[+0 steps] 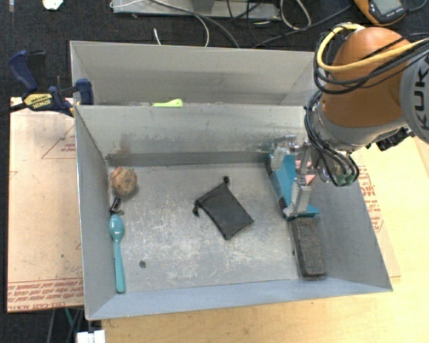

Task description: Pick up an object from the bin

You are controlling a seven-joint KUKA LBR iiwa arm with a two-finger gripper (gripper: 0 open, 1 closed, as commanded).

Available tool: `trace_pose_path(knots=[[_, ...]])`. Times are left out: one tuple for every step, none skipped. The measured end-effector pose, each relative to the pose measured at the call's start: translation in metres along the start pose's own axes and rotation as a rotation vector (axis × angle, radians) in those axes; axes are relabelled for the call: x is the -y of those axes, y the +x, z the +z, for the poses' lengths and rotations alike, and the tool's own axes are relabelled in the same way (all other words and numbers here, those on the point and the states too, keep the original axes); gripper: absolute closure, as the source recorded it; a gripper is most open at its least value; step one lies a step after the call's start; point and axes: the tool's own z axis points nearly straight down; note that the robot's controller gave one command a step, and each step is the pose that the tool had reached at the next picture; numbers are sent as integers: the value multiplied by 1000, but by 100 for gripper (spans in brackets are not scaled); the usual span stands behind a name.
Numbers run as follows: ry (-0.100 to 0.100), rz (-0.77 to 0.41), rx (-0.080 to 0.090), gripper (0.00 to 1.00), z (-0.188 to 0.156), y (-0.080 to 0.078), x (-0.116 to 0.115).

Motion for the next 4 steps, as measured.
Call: trace_pose_path(knots=[[1,-1,8,0,-5,-1,0],[-1,73,11,0,69,18,-30],[0,64,20,0,56,6,-65],[-3,127,18,0,123,-4,-77]])
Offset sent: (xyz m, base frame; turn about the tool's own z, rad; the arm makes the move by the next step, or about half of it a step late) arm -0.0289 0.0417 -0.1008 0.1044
